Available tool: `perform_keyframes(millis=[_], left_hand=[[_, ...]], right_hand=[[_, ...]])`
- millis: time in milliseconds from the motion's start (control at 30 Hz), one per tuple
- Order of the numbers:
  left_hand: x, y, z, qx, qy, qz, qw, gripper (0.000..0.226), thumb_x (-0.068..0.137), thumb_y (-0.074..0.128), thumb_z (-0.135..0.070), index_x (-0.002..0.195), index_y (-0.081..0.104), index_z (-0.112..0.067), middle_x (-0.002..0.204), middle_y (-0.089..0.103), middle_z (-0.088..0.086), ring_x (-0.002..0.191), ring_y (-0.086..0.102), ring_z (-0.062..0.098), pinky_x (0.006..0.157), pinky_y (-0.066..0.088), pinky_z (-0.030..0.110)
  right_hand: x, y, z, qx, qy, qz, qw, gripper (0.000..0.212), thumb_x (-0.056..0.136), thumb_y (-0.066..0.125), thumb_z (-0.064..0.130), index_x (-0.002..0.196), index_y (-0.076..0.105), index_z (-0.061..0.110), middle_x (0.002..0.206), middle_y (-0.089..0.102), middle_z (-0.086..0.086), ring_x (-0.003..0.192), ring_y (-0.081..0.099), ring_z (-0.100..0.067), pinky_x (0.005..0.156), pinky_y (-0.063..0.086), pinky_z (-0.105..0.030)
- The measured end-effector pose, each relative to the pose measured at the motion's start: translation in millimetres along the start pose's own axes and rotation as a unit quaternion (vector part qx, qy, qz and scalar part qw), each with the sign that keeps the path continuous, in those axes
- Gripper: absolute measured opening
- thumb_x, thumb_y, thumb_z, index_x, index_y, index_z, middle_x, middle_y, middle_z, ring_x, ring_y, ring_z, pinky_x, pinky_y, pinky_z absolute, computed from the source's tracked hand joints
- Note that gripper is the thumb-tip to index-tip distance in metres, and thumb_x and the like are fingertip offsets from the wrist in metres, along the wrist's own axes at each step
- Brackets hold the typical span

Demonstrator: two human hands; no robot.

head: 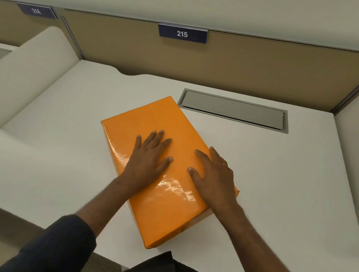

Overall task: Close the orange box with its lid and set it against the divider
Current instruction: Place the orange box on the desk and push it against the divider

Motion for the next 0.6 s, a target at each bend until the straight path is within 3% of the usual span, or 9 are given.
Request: perform_keyframes(millis=[100,200,267,333,433,500,533,600], left_hand=[[-48.7,-3.5,19.2,-0.029,-0.056,-0.045,0.997,0.072,0.095,0.023,-0.064,0.157,0.026,-0.027,0.169,0.008,0.001,0.156,-0.002,0.022,0.125,-0.005,0.052],[-95.8,-11.7,43.2,-0.075,-0.144,-0.131,0.978,0.076,0.096,0.032,-0.060,0.160,0.010,-0.025,0.170,-0.007,0.003,0.156,-0.012,0.022,0.123,-0.008,0.048],[-119.9,-7.4,55.1,-0.154,-0.202,-0.158,0.954,0.084,0.094,0.038,-0.061,0.159,-0.004,-0.029,0.168,-0.017,-0.002,0.155,-0.013,0.017,0.124,-0.003,0.046],[-133.9,4.3,62.1,-0.248,-0.256,-0.154,0.922,0.089,0.093,0.043,-0.064,0.157,-0.012,-0.037,0.167,-0.021,-0.011,0.156,-0.004,0.017,0.124,0.013,0.050],[-139.6,24.4,63.8,-0.363,-0.314,-0.118,0.869,0.086,0.093,0.046,-0.062,0.156,-0.008,-0.041,0.170,0.001,-0.008,0.150,0.030,0.025,0.113,0.039,0.051],[-137.6,31.0,58.2,-0.428,-0.317,-0.110,0.839,0.081,0.094,0.045,-0.059,0.156,-0.003,-0.042,0.159,0.032,-0.006,0.122,0.056,0.016,0.093,0.054,0.034],[-136.7,31.0,55.5,-0.444,-0.314,-0.116,0.831,0.078,0.095,0.046,-0.056,0.156,-0.001,-0.042,0.150,0.040,-0.007,0.111,0.058,0.010,0.085,0.054,0.028],[-137.2,29.1,55.8,-0.464,-0.312,-0.135,0.818,0.074,0.099,0.048,-0.049,0.158,0.004,-0.040,0.143,0.046,-0.008,0.110,0.059,0.011,0.089,0.055,0.033]], right_hand=[[20.8,0.0,-7.8,0.075,-0.029,0.050,0.995,0.065,0.094,0.044,0.061,0.152,0.024,0.040,0.165,0.020,0.000,0.147,0.027,-0.027,0.114,0.029,-0.051],[40.8,-1.3,-8.1,0.157,-0.072,0.106,0.979,0.066,0.092,0.049,0.063,0.151,0.021,0.050,0.163,0.022,0.007,0.145,0.029,-0.018,0.113,0.032,-0.042],[51.5,-1.6,-4.3,0.211,-0.091,0.147,0.962,0.067,0.089,0.053,0.065,0.148,0.022,0.056,0.159,0.027,0.010,0.138,0.037,-0.015,0.107,0.037,-0.036],[61.0,-1.6,-1.7,0.274,-0.086,0.177,0.941,0.069,0.084,0.059,0.066,0.144,0.027,0.060,0.156,0.032,0.013,0.133,0.043,-0.015,0.102,0.045,-0.037],[71.6,-0.3,3.2,0.331,-0.084,0.196,0.919,0.068,0.081,0.064,0.063,0.142,0.034,0.060,0.148,0.039,0.019,0.125,0.053,-0.014,0.087,0.055,-0.030],[75.6,0.3,7.7,0.337,-0.090,0.193,0.917,0.066,0.081,0.066,0.062,0.141,0.036,0.060,0.148,0.040,0.018,0.122,0.056,-0.013,0.083,0.057,-0.028],[76.5,0.6,10.4,0.338,-0.092,0.191,0.917,0.066,0.082,0.067,0.062,0.140,0.037,0.060,0.148,0.041,0.018,0.121,0.057,-0.011,0.080,0.057,-0.025],[76.6,1.4,15.8,0.338,-0.096,0.186,0.918,0.066,0.082,0.067,0.060,0.141,0.037,0.058,0.147,0.042,0.019,0.120,0.057,-0.007,0.078,0.056,-0.021]])
Point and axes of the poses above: each hand's wrist, its own x-axis towards the middle knuckle, its own y-axis out of the palm, z = x × y, the point moved 10 cm from there along x, towards the middle knuckle
